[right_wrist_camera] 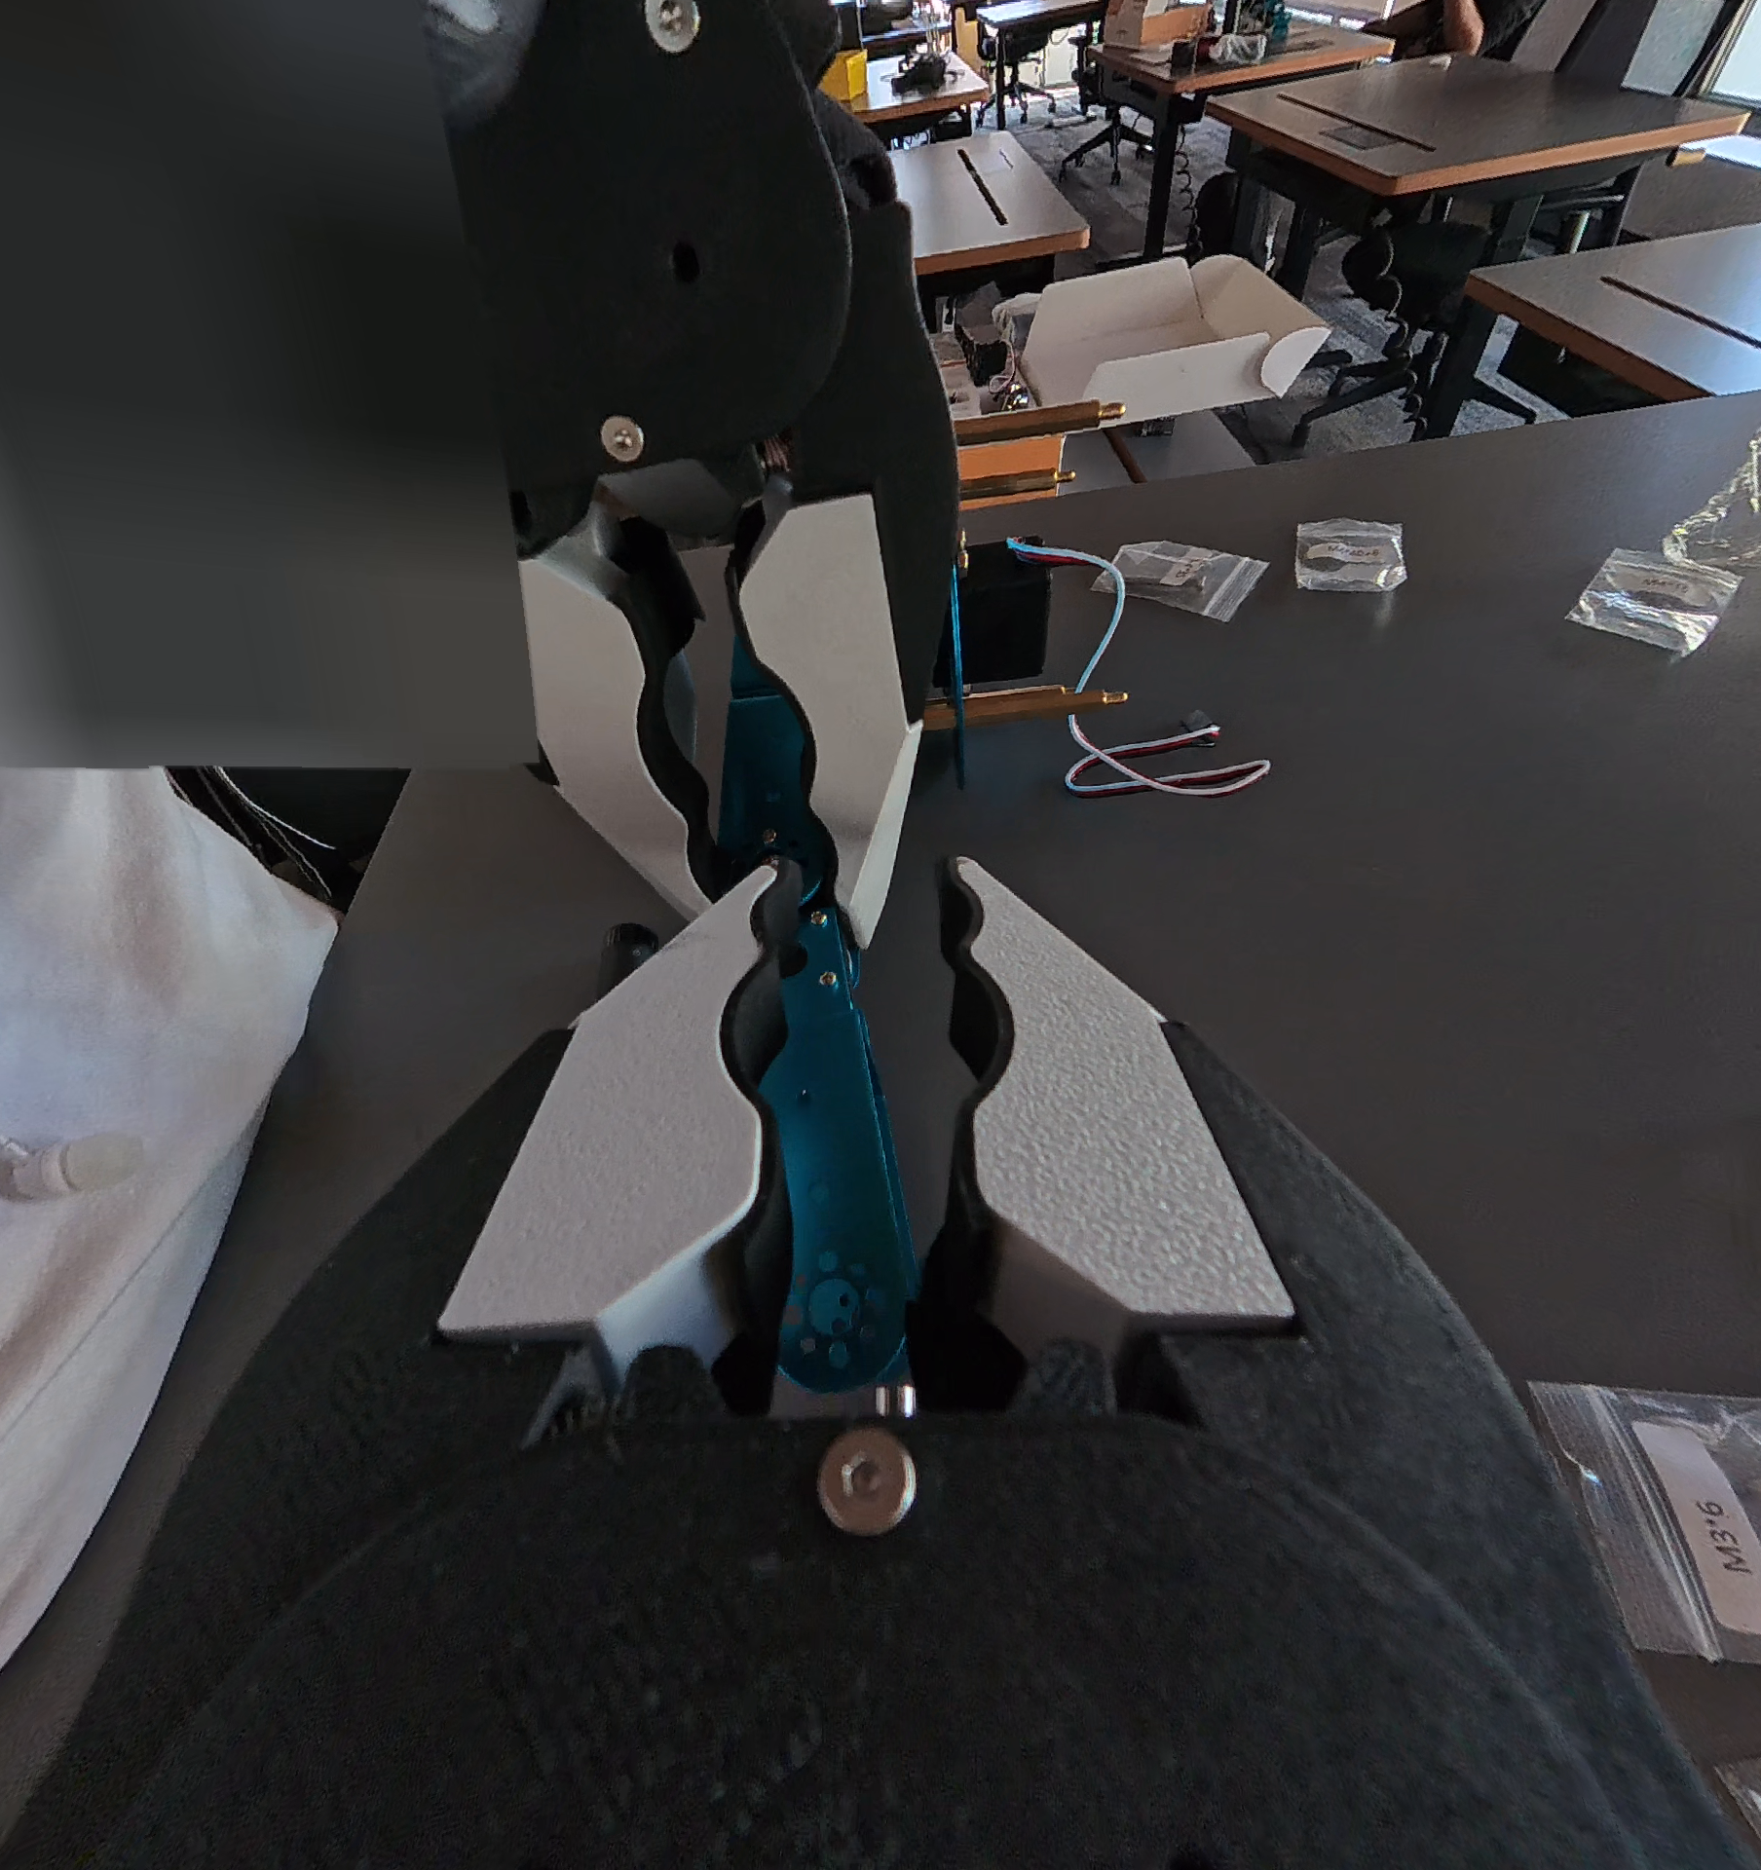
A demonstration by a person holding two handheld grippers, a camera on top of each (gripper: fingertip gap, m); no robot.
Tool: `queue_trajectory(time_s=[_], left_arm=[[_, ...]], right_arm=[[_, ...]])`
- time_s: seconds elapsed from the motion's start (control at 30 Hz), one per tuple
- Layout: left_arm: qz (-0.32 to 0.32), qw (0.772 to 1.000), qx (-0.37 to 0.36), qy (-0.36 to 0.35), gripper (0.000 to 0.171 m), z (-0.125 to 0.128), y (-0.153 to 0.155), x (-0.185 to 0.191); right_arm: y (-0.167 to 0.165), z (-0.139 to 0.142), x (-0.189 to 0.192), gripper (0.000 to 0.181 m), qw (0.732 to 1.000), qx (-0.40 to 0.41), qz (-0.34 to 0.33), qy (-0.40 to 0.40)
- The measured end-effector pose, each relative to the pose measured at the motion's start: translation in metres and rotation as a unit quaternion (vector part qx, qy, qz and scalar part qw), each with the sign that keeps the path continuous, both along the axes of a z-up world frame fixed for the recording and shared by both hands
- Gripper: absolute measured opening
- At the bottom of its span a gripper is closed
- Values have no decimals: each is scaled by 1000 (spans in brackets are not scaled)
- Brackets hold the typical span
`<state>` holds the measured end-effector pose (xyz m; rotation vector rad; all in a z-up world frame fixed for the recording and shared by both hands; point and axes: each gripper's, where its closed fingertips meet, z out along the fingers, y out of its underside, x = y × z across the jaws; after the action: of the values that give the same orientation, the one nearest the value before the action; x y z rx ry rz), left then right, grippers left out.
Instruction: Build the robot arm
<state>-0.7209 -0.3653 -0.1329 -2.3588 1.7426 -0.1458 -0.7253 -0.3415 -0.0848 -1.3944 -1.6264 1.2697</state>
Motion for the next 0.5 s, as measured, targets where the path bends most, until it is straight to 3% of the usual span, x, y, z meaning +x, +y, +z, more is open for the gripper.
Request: queue_trajectory(time_s=[0.3,0.5], left_arm=[[6,1000,2,-4,24,0,1,0],[11,1000,1,-6,24,2,2,-1]], right_arm=[[-6,-23,33,40,996,48,46,-61],[-11,-39,35,43,991,89,50,-92]])
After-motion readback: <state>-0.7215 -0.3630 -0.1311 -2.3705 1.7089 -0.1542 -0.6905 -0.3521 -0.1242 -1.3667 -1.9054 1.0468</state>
